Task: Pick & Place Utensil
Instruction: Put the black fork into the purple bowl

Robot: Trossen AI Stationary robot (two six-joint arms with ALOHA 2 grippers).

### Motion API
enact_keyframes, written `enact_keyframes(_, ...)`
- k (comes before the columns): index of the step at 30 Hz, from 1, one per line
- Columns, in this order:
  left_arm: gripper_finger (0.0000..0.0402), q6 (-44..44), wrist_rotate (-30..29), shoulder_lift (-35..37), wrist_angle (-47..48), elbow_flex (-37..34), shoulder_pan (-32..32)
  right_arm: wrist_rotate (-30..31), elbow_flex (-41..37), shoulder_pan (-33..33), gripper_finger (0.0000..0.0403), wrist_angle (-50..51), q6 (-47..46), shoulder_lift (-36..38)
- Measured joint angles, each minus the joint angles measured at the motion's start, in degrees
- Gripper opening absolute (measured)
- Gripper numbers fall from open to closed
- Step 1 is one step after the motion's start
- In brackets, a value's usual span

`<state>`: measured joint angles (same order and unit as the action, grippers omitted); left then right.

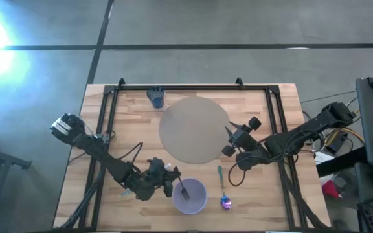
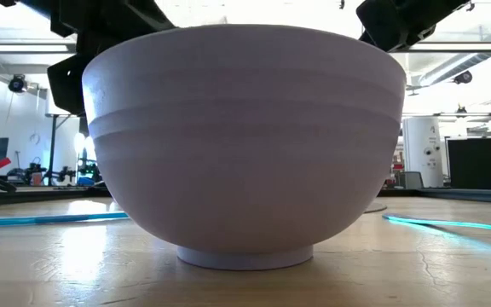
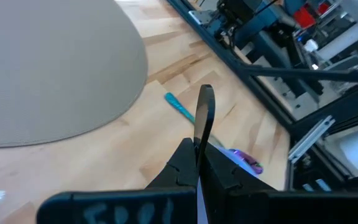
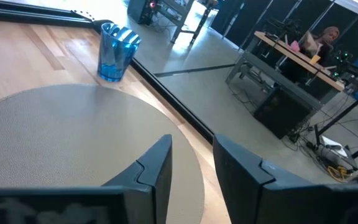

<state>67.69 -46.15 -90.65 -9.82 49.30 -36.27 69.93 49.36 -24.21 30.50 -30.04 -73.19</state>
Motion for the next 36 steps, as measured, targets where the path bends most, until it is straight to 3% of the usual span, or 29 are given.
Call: enact_keyframes(36,0.0004,1.7,0.6,-0.5,1.1,0.0,0.0,-0.1,0.0,0.0,0.0107,0.0,0.0,0.0)
